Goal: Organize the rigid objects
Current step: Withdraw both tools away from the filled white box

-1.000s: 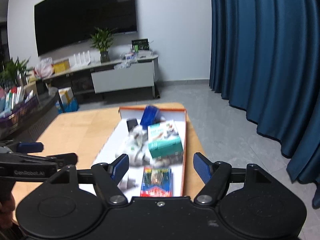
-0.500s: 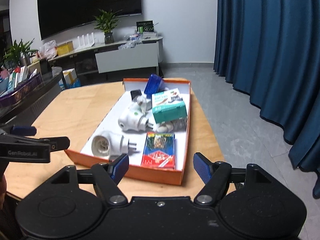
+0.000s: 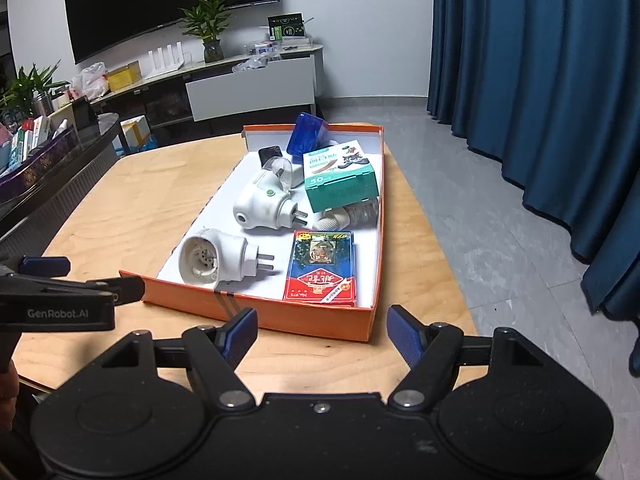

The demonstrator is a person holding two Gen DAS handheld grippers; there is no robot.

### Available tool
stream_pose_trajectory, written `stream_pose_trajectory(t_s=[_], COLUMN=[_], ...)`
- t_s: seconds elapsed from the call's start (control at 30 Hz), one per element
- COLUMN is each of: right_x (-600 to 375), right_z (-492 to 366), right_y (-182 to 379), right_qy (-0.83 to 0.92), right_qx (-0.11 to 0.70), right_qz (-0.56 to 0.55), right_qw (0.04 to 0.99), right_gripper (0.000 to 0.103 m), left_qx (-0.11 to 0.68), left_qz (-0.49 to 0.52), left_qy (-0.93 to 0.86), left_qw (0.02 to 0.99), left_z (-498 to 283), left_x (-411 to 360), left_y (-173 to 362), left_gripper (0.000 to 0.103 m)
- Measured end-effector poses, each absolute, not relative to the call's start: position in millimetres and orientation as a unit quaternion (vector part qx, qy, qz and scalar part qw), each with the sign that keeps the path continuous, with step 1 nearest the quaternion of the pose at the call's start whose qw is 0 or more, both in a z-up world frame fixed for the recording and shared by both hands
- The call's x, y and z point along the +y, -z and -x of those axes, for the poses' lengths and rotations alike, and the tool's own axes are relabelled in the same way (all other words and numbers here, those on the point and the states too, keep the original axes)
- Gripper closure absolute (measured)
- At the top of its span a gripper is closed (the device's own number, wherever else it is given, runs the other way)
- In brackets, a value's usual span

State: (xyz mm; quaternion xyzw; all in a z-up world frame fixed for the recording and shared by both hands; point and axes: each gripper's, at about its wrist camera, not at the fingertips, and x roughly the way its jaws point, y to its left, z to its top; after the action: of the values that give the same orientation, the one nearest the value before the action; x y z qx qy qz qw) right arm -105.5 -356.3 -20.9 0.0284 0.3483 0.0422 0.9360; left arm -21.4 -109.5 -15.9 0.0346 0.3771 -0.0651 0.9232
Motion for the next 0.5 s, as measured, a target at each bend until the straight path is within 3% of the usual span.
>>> stream_pose_trajectory(t_s=[0.5], right_x=[-346.6], right_z=[100.5], right_y=[20.9], right_qy=[-0.048], right_qx=[0.351], right_qz=[-0.023], right_qw=[0.935], right_gripper=[0.018], left_qx=[0.381], left_qz=[-0.028], left_qy=[0.08], left_qw=[0.921], left_z=[21.2], left_x=[-110.9], left_y=[17.8], left_gripper=[0.0])
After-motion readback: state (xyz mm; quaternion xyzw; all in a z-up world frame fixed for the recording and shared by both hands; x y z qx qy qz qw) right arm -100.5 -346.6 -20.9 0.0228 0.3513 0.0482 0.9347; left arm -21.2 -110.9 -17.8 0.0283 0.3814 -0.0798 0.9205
